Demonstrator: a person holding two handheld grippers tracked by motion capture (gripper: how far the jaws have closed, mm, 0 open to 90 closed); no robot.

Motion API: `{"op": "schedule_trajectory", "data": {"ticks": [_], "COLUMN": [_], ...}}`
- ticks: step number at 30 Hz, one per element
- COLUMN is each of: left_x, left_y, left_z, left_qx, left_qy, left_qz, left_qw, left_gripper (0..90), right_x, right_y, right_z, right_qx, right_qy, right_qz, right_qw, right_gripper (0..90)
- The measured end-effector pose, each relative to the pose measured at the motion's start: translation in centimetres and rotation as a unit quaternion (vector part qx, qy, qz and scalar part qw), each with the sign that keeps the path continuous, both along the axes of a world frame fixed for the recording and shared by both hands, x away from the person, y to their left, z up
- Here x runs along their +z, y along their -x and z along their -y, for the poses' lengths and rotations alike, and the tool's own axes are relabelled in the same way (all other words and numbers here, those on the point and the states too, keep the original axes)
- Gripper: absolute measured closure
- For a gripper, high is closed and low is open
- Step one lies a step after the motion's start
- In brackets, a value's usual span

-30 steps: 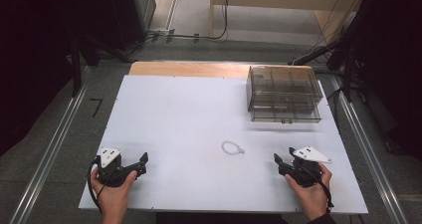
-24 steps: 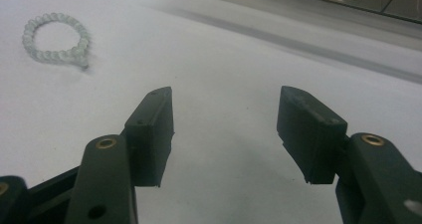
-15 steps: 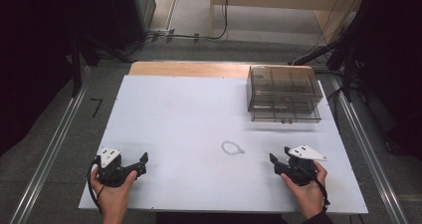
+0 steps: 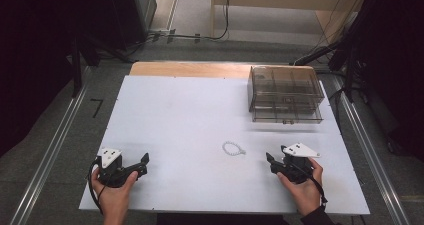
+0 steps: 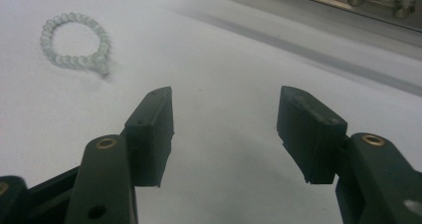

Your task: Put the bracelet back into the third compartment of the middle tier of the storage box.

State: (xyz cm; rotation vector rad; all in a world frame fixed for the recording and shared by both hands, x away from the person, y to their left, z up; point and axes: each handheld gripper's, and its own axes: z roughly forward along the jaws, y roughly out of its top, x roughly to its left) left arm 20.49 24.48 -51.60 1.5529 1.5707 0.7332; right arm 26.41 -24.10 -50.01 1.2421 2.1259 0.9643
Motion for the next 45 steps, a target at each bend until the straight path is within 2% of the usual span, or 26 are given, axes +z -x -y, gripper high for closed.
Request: {"op": "schedule_trajectory", "data": {"ticks": [23,45], "left_x": [0.0,0.0], "left_y": [0.0,-0.1], "left_z": [0.0,0.0], "left_qx": [-0.001,-0.002], "left_qy": [0.000,0.001], "left_qz": [-0.001,-0.001], "left_qw": [1.0000,1.0000], "left_gripper": [3.1,3.2], "right_x": [-0.2,-0.4], "right_y": [-0.7,-1.4], "right_z": [-2.6,-3.8], "right_qx": [0.023,0.033], "right_qy": [0.003,0.004], "right_qz": [-0.005,-0.011], "right_qw": [0.9997,0.9994], "right_gripper": [37.6,37.6]}}
